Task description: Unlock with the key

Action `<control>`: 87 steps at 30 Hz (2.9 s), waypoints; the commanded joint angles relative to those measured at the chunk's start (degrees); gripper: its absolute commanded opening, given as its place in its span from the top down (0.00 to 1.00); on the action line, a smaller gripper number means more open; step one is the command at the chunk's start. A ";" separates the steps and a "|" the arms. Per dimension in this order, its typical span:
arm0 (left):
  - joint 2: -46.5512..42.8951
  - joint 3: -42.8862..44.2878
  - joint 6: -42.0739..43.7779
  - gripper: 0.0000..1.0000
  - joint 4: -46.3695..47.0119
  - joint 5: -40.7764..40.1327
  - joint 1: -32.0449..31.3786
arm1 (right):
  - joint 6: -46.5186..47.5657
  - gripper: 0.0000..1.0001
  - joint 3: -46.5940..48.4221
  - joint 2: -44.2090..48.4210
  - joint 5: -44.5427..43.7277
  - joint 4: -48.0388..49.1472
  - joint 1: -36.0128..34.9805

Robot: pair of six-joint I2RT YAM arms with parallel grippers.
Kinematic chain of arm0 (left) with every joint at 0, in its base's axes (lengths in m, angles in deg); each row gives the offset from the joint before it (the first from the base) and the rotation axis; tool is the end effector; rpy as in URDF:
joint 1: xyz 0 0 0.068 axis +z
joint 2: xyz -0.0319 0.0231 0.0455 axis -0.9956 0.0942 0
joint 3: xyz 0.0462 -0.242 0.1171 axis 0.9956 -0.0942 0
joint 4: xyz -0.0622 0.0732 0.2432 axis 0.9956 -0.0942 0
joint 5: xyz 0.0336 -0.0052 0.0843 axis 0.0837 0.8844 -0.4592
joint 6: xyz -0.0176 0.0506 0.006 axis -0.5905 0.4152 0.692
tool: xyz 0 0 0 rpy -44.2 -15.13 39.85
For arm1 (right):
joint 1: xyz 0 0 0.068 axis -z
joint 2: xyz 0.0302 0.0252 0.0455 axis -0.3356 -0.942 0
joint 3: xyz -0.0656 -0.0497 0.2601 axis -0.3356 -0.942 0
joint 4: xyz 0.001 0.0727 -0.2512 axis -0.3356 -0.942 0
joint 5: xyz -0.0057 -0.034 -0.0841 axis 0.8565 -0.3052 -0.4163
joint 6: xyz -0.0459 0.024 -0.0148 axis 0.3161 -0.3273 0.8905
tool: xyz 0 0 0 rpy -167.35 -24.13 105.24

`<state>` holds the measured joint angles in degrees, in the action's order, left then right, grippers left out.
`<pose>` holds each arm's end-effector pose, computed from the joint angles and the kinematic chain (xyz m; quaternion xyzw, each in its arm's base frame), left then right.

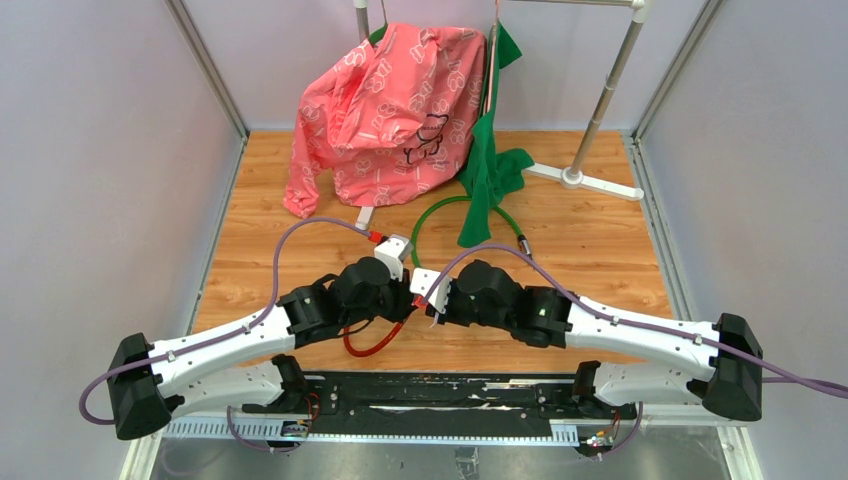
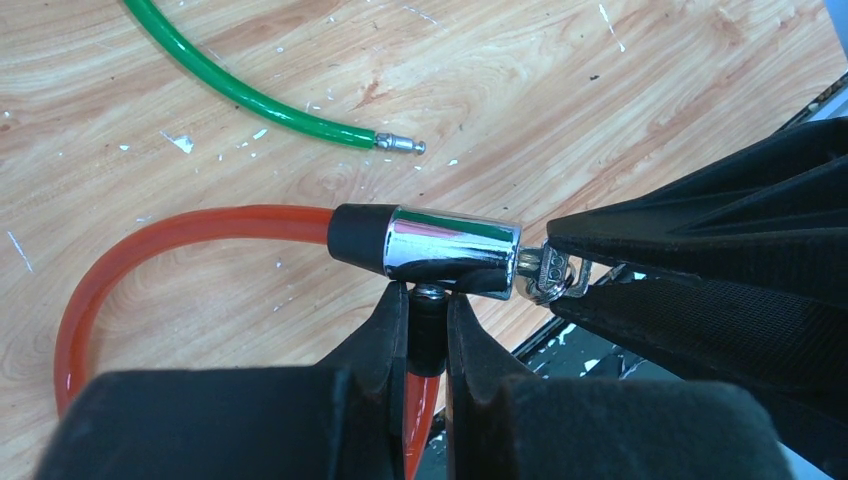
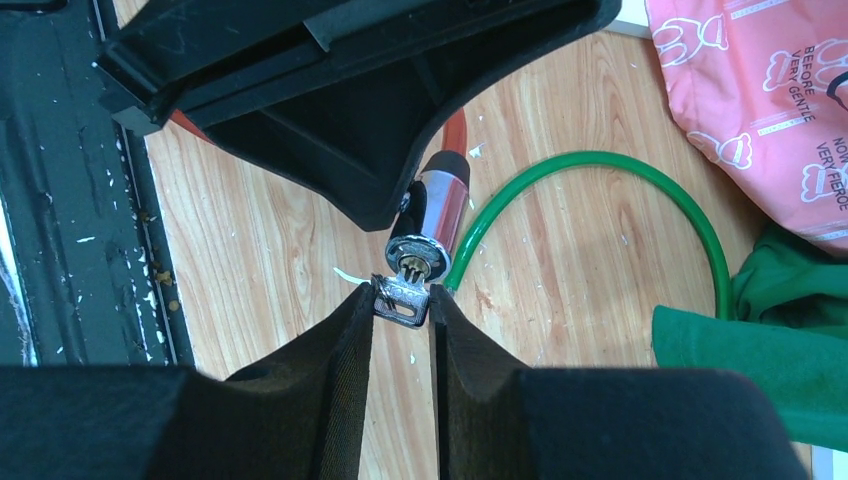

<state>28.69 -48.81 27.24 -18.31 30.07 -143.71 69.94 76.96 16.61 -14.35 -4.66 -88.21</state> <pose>0.1135 -0.1791 0.2573 0.1592 0.8631 -0.2967 0.3764 0.0940 0.2351 0.2947 -0.5825 0.6142 0.2006 0.4932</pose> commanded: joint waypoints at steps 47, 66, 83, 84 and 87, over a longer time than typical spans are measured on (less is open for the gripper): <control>-4.55 -5.92 0.86 1.00 14.88 4.39 -0.38 | -48.90 1.00 -4.21 0.43 -14.48 4.70 -1.44; -5.26 -11.11 3.95 1.00 22.45 3.70 -3.37 | -76.28 1.00 -8.78 1.96 -12.27 3.19 1.24; -3.98 -16.43 5.84 1.00 30.17 3.39 -4.30 | -91.84 1.00 -15.88 4.39 -7.38 11.79 3.01; -3.80 -16.61 5.77 1.00 30.22 3.38 -4.34 | -91.90 1.00 -16.06 4.79 -7.70 11.57 3.17; -3.61 -16.79 5.77 1.00 30.22 3.44 -4.50 | -91.89 1.00 -16.17 5.42 -8.74 10.47 3.38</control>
<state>25.00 -65.38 32.70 4.66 31.73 -147.05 -19.30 61.73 20.76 -21.08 5.00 -85.83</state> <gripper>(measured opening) 0.124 0.235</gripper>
